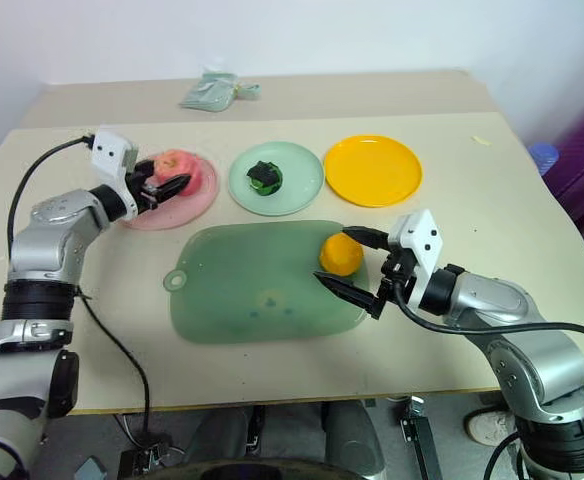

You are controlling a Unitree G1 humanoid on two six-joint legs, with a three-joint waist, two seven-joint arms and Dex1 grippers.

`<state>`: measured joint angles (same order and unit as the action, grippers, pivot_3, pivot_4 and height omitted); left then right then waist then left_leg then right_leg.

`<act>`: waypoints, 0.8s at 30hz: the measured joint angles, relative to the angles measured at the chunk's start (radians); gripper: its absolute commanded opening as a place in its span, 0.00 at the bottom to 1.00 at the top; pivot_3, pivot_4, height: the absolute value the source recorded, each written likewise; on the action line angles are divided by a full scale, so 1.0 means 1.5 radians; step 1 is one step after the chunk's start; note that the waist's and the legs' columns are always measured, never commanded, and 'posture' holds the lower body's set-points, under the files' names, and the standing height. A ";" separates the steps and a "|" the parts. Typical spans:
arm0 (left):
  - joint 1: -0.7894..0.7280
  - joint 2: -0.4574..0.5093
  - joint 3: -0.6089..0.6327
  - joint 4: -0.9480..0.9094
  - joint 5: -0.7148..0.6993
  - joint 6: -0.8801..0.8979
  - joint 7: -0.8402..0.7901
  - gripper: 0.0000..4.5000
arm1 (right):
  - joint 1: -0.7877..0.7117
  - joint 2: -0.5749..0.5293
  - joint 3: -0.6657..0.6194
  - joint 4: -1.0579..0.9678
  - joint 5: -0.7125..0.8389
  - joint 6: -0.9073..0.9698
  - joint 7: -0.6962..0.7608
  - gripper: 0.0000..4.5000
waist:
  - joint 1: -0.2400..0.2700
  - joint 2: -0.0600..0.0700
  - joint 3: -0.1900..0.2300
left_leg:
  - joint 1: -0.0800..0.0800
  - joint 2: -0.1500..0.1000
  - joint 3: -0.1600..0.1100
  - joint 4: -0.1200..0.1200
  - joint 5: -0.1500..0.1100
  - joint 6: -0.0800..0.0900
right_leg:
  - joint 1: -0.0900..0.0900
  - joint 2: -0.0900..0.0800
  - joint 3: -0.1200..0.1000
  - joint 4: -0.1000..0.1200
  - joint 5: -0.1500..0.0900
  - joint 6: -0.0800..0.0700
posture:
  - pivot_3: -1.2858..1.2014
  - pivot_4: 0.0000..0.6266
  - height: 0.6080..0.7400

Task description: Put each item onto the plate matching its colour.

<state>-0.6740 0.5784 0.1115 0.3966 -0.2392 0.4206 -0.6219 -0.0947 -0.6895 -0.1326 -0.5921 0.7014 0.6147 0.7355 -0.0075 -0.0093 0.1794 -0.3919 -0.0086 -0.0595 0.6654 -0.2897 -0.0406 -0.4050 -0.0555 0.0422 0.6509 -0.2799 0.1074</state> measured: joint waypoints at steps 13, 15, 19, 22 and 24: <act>0.046 0.014 0.067 -0.106 -0.043 -0.057 -0.014 0.99 | -0.059 0.000 0.096 0.123 -0.157 -0.034 -0.041 1.00 | -0.005 -0.001 0.000 | 0.000 0.001 0.001 -0.001 0.000 0.000 | -0.001 -0.001 0.001 0.000 0.000 0.000 | 0.52 0.24 1.00; 0.102 0.031 0.067 -0.203 -0.082 -0.043 -0.067 0.99 | -0.060 0.004 0.108 0.156 -0.190 -0.053 -0.044 1.00 | -0.005 0.000 0.000 | 0.000 0.002 0.002 -0.001 0.000 0.000 | -0.001 -0.001 0.001 0.000 0.000 0.000 | 0.52 0.24 1.00; 0.235 0.067 0.004 -0.381 -0.138 0.017 -0.169 0.99 | -0.070 0.021 0.126 0.204 -0.232 -0.087 -0.045 1.00 | -0.005 0.000 0.000 | 0.000 0.002 0.002 -0.001 0.000 0.000 | -0.001 -0.001 0.001 0.000 0.000 0.000 | 0.52 0.24 1.00; 0.316 0.080 -0.057 -0.494 -0.154 0.043 -0.207 0.99 | -0.083 0.042 0.136 0.234 -0.249 -0.096 -0.046 1.00 | -0.003 0.000 0.000 | 0.000 0.002 0.001 -0.001 0.000 0.000 | -0.001 -0.001 0.001 0.000 0.000 0.000 | 0.52 0.24 1.00; 0.348 0.080 -0.074 -0.542 -0.158 0.049 -0.210 1.00 | -0.086 0.048 0.137 0.242 -0.251 -0.096 -0.044 0.89 | -0.003 0.000 0.000 | 0.000 0.002 0.001 -0.001 0.000 0.000 | -0.001 -0.001 0.001 0.000 0.000 0.000 | 0.52 0.24 1.00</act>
<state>-0.1519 0.6979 0.0006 -0.4159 -0.4760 0.4942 -0.9364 -0.2237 -0.6175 0.0728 -0.2294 0.3243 0.4709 0.6694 -0.0117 -0.0096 0.1790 -0.3916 -0.0057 -0.0576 0.6643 -0.2896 -0.0410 -0.4059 -0.0570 0.0436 0.6512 -0.2799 0.1072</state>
